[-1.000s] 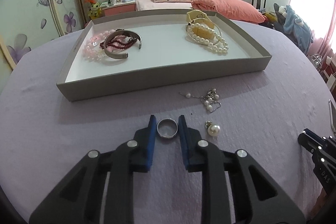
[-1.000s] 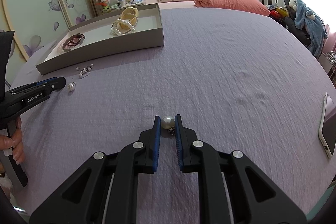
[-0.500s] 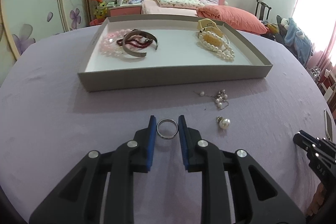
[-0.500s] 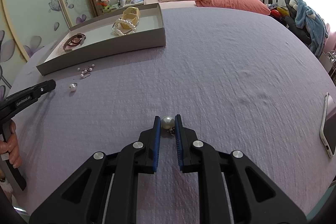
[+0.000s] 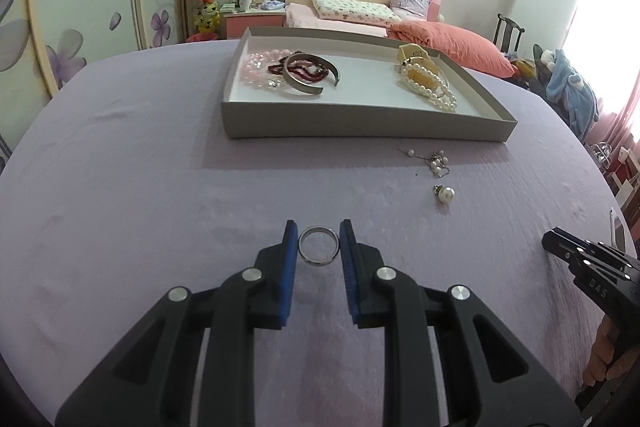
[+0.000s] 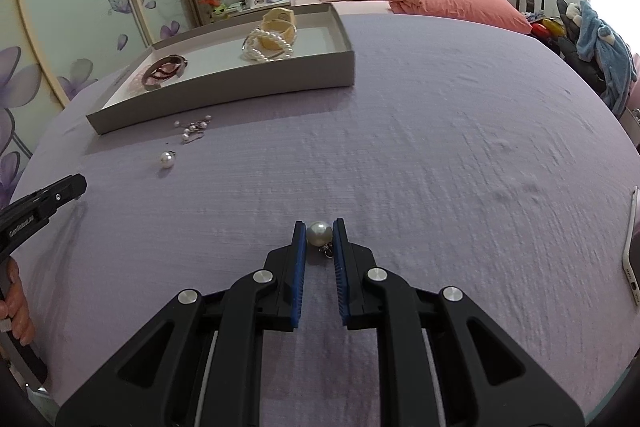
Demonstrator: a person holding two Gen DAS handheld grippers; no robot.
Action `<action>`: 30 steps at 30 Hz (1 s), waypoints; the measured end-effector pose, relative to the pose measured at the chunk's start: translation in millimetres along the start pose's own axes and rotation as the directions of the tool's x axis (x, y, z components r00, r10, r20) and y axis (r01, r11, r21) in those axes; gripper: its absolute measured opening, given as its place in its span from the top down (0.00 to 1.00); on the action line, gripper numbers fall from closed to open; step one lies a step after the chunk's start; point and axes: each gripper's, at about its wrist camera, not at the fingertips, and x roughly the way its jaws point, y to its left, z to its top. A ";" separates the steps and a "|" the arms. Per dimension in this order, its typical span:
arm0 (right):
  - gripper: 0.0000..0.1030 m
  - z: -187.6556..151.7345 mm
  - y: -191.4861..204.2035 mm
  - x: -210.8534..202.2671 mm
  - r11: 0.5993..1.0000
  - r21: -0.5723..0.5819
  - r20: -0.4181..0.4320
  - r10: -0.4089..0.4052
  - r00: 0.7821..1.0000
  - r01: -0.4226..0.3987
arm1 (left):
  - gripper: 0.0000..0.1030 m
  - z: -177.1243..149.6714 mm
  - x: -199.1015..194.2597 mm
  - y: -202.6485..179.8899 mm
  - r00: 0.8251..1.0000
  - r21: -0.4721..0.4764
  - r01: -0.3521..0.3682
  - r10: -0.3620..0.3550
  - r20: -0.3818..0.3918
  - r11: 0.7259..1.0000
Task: Organize jewelry
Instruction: 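Lift and carry the earring and ring with both tools over the gray tray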
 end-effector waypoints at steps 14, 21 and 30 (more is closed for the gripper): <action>0.86 -0.5 13.4 -4.6 0.999 -0.009 0.010 0.033 0.999 -0.033 | 0.79 -4.2 -11.8 3.6 1.000 -0.006 -0.008 0.008 0.027 1.000; 0.86 4.1 25.6 -15.2 0.998 -0.029 0.054 0.062 0.997 -0.061 | 0.79 -4.7 -21.8 3.2 0.998 -0.003 -0.013 0.014 0.055 1.000; 0.86 8.8 37.4 -26.0 0.995 -0.048 0.089 0.091 0.992 -0.087 | 0.79 -3.6 -29.4 -1.7 0.997 0.004 -0.008 0.008 0.072 1.000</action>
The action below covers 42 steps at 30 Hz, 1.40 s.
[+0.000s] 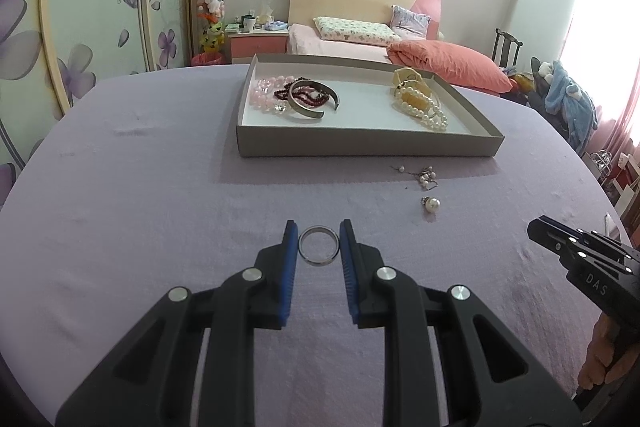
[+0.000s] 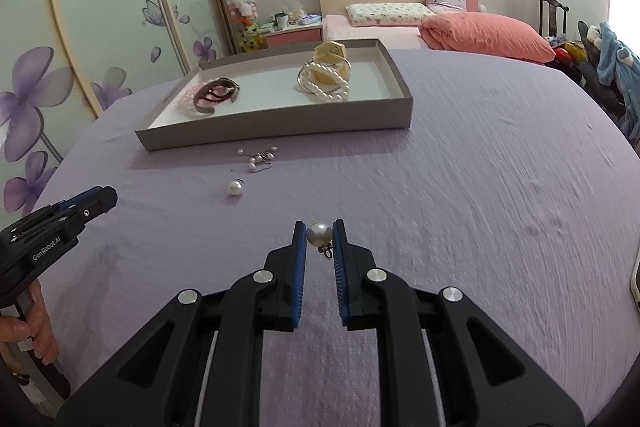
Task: Organize jewelry
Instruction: 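Lift and carry the earring and ring with both tools over the gray tray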
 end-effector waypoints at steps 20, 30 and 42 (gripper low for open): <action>0.86 32.0 22.8 -32.8 0.999 -0.046 0.190 0.029 0.981 -0.021 | 0.79 15.6 -26.4 -6.2 0.995 0.010 0.001 -0.002 0.101 1.000; 0.86 55.7 33.0 -49.5 0.998 -0.062 0.308 0.039 0.951 -0.020 | 0.79 41.1 -44.1 -3.2 0.979 0.007 -0.011 0.009 0.204 1.000; 0.86 97.7 41.3 -44.5 0.996 -0.084 0.429 0.067 0.901 -0.033 | 0.79 85.2 -42.6 -3.0 0.948 0.005 0.005 -0.007 0.319 1.000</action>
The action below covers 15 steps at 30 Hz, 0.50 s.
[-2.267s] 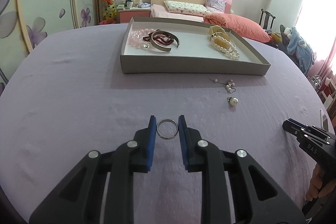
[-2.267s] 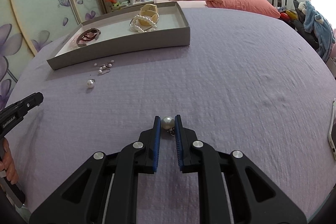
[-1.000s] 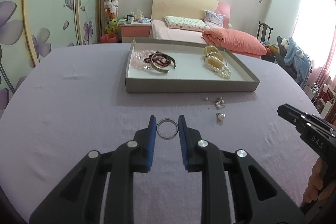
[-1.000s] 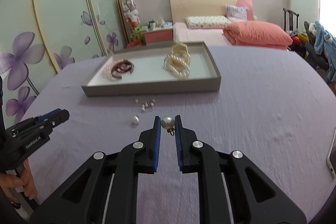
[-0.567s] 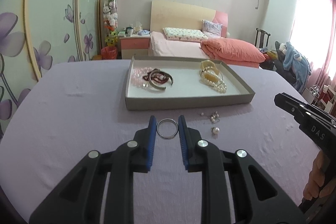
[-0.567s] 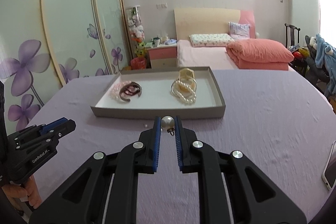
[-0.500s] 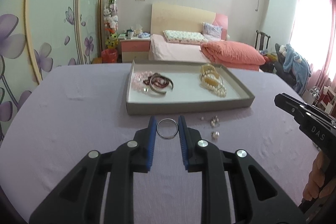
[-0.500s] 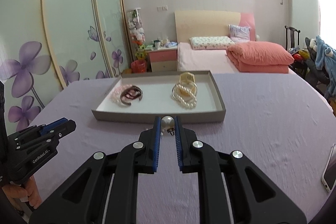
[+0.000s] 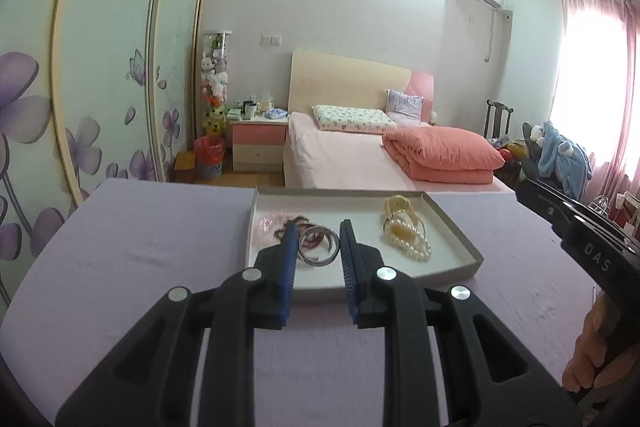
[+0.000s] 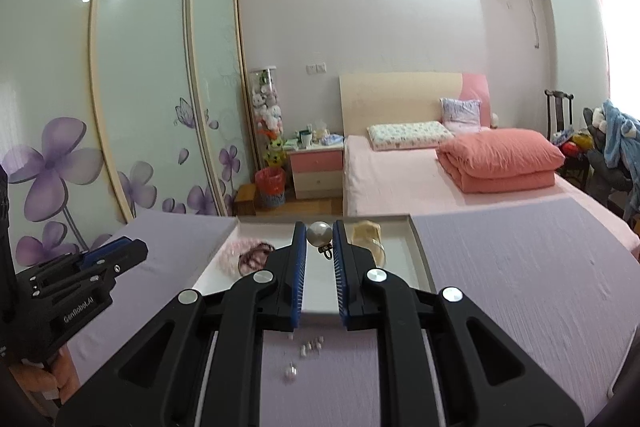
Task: Organize jewelry
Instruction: 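Lift and carry the earring and ring with both tools over the gray tray, then lower the earring and ring into the tray and open both tools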
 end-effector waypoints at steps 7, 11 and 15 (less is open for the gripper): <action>0.86 9.7 -5.4 30.3 1.000 -0.010 0.028 -0.003 1.000 0.003 | 0.79 15.7 31.1 -2.0 0.999 0.014 0.005 -0.005 0.035 1.000; 0.86 11.2 -13.3 54.7 1.000 -0.002 0.016 -0.012 1.000 0.012 | 0.79 26.7 55.9 0.3 0.999 0.020 0.006 -0.007 0.052 1.000; 0.86 7.9 -20.3 85.4 1.000 0.013 -0.029 -0.016 0.999 0.016 | 0.79 26.9 83.7 3.0 0.999 0.014 0.009 -0.009 0.046 1.000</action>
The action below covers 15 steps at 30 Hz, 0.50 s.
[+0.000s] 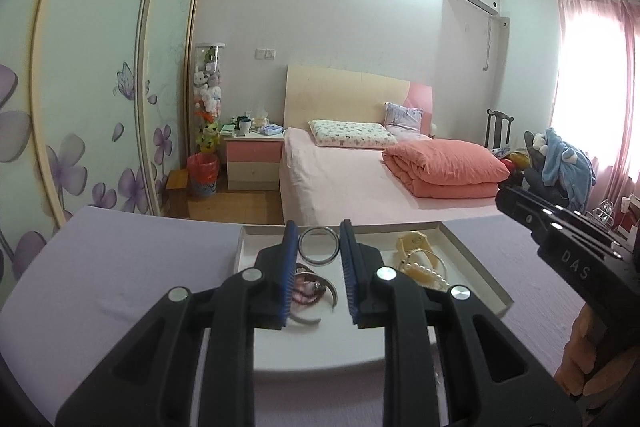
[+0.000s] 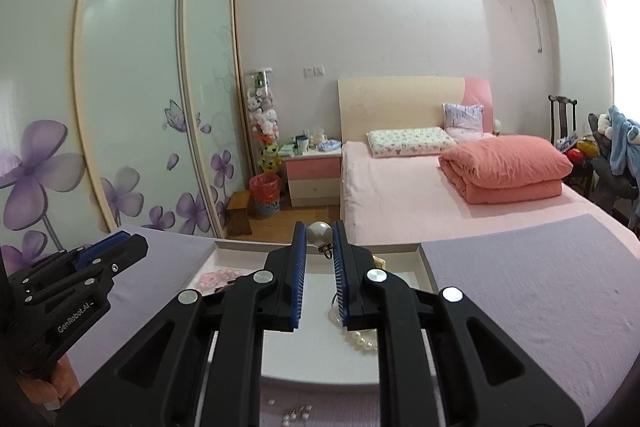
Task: Organize jewelry
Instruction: 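Lower the earring and ring into the tray and open both tools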
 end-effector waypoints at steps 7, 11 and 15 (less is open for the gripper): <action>0.86 -10.9 -10.6 48.8 0.999 0.044 -0.107 -0.023 0.994 0.028 | 0.79 -11.0 47.9 1.6 0.999 -0.005 -0.008 0.007 -0.052 1.000; 0.86 -17.9 -13.2 65.2 0.998 0.055 -0.155 -0.030 0.987 0.039 | 0.79 -14.5 69.5 1.9 0.997 -0.006 -0.007 0.006 -0.077 1.000; 0.86 -20.7 -15.0 76.0 0.997 0.067 -0.194 -0.028 0.981 0.041 | 0.79 -17.3 85.9 4.0 0.994 -0.014 0.000 -0.002 -0.110 1.000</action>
